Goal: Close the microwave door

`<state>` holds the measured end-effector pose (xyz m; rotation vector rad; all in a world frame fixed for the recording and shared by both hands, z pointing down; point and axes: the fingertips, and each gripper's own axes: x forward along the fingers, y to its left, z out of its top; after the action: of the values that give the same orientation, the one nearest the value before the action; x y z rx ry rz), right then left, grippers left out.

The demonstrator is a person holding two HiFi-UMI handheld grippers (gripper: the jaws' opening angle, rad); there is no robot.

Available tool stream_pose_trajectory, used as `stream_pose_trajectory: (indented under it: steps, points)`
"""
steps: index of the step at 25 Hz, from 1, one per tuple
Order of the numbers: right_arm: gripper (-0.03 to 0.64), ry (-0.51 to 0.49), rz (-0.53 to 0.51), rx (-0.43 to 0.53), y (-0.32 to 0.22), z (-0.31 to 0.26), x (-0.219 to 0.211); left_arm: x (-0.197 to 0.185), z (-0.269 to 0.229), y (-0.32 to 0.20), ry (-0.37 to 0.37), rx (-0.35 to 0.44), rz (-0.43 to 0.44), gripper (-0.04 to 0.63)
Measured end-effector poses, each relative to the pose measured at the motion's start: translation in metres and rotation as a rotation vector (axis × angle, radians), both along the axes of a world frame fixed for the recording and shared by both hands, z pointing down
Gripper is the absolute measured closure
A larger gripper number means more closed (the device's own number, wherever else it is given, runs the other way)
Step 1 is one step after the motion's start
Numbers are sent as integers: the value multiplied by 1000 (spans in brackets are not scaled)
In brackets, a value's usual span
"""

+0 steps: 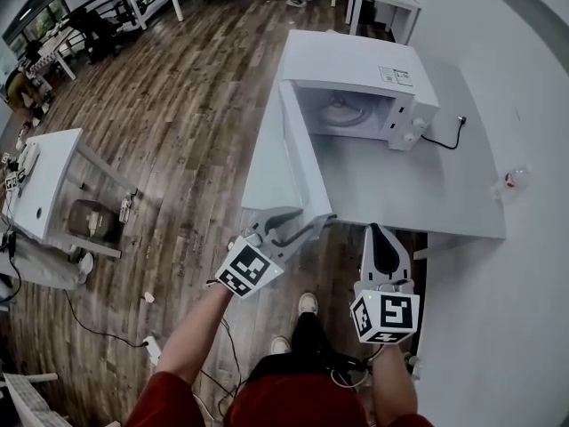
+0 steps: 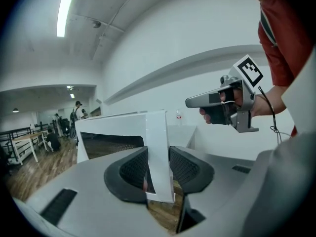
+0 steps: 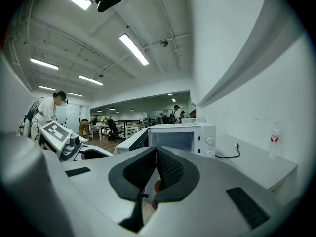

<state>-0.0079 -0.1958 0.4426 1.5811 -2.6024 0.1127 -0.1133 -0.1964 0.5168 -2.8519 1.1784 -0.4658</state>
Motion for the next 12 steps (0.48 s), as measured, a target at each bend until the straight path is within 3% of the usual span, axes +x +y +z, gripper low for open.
stream_pose_trajectory:
  steps: [12]
  points:
    - [589, 16, 85, 12, 13, -5, 35, 26, -1, -13, 35, 12, -66, 443]
